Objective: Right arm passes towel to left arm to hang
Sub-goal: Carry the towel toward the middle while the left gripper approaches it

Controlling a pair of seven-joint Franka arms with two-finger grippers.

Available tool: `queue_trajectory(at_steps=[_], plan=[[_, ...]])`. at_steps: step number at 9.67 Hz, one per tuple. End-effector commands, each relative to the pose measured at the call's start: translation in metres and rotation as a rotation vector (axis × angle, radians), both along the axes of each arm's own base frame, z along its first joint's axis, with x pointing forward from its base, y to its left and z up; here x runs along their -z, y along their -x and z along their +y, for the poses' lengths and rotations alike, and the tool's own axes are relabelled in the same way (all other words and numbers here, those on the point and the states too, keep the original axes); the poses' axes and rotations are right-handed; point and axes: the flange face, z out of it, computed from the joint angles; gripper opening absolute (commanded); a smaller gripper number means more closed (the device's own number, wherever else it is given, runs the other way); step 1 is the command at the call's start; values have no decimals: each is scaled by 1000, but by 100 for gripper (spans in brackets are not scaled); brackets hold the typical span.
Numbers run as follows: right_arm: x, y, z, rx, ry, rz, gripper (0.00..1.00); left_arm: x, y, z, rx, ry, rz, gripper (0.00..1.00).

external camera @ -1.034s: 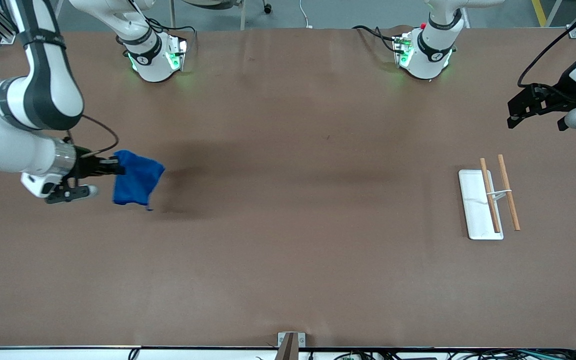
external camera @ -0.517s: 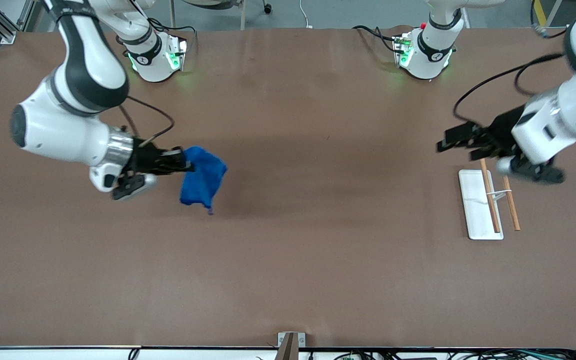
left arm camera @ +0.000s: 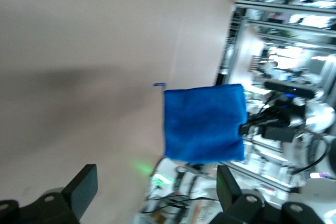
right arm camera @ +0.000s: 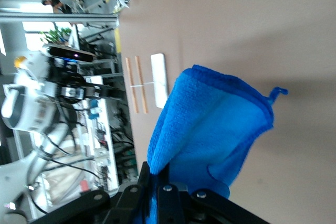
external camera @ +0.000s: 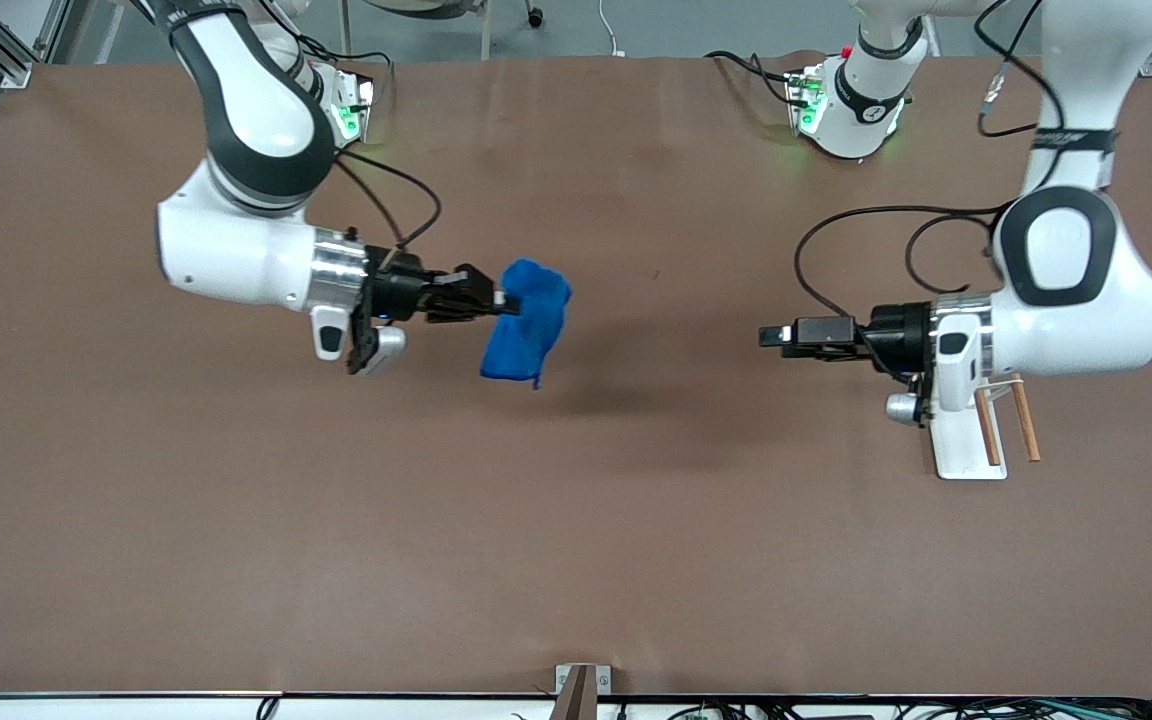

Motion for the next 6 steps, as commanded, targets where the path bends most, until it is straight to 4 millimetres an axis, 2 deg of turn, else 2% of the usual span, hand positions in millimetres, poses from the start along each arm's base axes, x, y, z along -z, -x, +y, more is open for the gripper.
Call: queue_trajectory(at_steps=[1, 3, 6], plan=[[-7, 8, 24, 86, -122, 68, 0, 53, 15, -32, -41, 159, 44, 100], [-14, 11, 42, 133, -220, 130, 0, 86, 27, -66, -56, 268, 101, 100], [-32, 11, 66, 225, -365, 209, 0, 147, 46, -85, -27, 512, 262, 100]])
